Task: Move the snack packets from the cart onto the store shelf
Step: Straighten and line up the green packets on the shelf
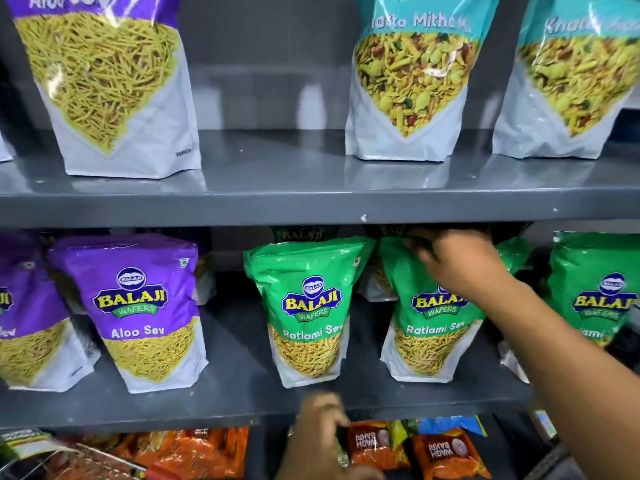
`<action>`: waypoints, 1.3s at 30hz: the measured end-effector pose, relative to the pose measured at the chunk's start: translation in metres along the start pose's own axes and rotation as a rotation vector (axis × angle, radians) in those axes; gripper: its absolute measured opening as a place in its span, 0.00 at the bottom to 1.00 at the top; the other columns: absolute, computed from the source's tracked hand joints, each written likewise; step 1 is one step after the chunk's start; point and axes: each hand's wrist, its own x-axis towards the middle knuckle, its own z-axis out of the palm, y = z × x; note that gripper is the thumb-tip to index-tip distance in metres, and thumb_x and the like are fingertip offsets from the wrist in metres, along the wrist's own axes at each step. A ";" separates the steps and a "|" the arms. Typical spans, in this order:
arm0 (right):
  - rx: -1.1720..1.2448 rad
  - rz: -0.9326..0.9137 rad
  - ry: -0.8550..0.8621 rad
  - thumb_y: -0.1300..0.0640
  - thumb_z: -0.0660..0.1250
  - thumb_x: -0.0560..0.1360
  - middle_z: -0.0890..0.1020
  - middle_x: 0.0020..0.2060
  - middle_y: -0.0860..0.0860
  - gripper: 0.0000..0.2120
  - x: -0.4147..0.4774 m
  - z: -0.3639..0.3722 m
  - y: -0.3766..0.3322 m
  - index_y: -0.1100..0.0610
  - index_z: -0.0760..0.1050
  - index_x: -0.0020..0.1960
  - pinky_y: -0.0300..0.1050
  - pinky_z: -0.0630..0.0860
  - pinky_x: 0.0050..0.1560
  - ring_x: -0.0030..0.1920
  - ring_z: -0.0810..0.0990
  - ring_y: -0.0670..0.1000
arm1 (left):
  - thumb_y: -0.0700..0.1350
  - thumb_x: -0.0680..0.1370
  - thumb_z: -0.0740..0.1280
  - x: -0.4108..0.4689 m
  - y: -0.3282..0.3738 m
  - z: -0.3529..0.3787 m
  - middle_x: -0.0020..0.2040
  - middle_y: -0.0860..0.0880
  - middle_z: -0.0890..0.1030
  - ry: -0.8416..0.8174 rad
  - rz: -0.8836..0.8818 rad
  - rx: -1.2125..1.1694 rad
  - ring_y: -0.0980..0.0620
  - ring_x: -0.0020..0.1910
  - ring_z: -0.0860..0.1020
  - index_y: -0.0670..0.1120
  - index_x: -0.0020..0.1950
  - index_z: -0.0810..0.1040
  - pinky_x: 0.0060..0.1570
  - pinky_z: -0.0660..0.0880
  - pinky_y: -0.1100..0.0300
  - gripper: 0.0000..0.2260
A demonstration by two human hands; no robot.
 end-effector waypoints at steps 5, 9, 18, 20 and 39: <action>0.073 -0.147 0.166 0.44 0.60 0.76 0.84 0.50 0.57 0.13 -0.007 0.001 0.013 0.44 0.78 0.57 0.52 0.79 0.46 0.48 0.81 0.63 | 0.61 0.58 0.79 0.070 0.040 0.056 0.75 0.61 0.42 -0.239 -0.246 -0.166 0.66 0.74 0.44 0.51 0.77 0.40 0.70 0.51 0.70 0.62; 0.022 -0.223 0.284 0.44 0.58 0.76 0.86 0.46 0.55 0.15 -0.006 0.007 0.016 0.47 0.80 0.54 0.52 0.79 0.42 0.45 0.83 0.62 | 0.49 0.63 0.79 0.108 0.045 0.067 0.59 0.62 0.68 -0.300 -0.333 -0.198 0.61 0.62 0.68 0.53 0.71 0.63 0.50 0.64 0.72 0.40; -0.162 -0.143 0.175 0.40 0.55 0.76 0.84 0.46 0.59 0.20 -0.029 -0.007 0.080 0.49 0.73 0.61 0.52 0.74 0.50 0.49 0.81 0.61 | 0.51 0.63 0.78 0.106 0.030 0.086 0.51 0.62 0.79 -0.290 -0.448 -0.201 0.62 0.51 0.78 0.54 0.56 0.74 0.41 0.68 0.80 0.24; -0.196 -0.106 0.145 0.45 0.59 0.75 0.84 0.48 0.60 0.16 -0.034 -0.015 0.109 0.48 0.74 0.60 0.53 0.75 0.51 0.50 0.81 0.62 | 0.53 0.62 0.78 0.107 0.028 0.087 0.54 0.61 0.81 -0.297 -0.450 -0.200 0.63 0.52 0.78 0.54 0.57 0.75 0.47 0.71 0.74 0.26; 1.173 0.577 0.142 0.61 0.64 0.68 0.72 0.66 0.54 0.35 -0.112 0.202 0.074 0.48 0.56 0.72 0.54 0.71 0.62 0.64 0.72 0.54 | 0.58 0.60 0.76 0.107 0.025 0.108 0.56 0.61 0.81 -0.268 -0.477 -0.240 0.64 0.56 0.78 0.57 0.61 0.72 0.60 0.76 0.56 0.31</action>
